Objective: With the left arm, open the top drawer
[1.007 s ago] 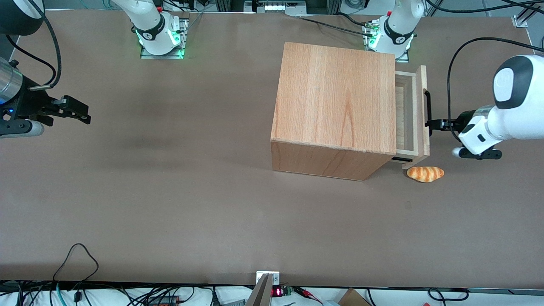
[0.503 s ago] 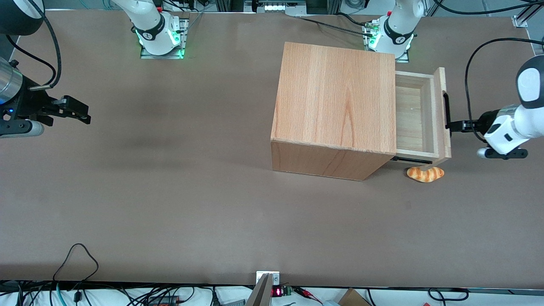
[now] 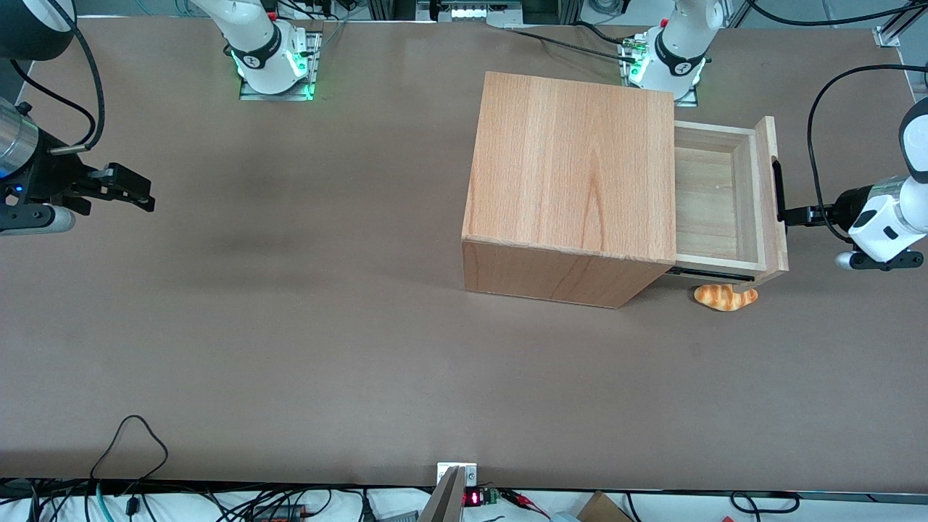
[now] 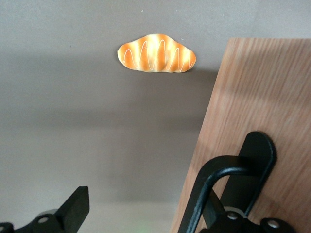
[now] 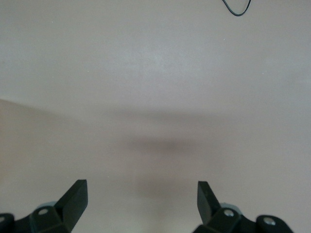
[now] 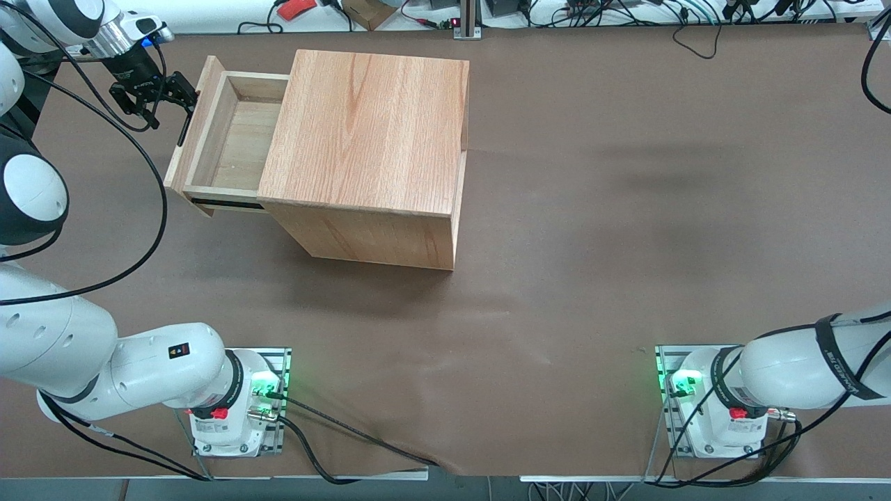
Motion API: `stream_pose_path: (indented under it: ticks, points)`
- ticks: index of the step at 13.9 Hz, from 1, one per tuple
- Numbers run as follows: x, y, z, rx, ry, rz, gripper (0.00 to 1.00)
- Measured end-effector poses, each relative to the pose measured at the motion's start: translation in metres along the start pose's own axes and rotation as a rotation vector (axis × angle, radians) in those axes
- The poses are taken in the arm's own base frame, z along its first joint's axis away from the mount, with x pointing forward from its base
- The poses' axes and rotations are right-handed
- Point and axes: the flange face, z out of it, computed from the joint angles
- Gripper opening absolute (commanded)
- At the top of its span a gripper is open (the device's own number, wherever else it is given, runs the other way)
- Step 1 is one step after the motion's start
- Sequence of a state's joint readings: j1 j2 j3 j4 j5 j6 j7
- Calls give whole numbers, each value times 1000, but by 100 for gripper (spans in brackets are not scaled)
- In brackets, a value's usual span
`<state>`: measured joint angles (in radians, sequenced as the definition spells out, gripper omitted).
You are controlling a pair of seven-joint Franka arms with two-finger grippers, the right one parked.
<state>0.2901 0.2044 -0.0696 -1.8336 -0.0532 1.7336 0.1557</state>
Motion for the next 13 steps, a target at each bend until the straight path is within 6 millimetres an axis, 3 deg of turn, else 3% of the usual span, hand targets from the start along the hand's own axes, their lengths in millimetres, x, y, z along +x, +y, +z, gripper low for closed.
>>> stream_pose_path:
  ticks: [8, 13]
  points:
    - [1, -2, -7, 9, 10, 0, 100]
    - [0, -2, -57, 18, 74, 1, 100]
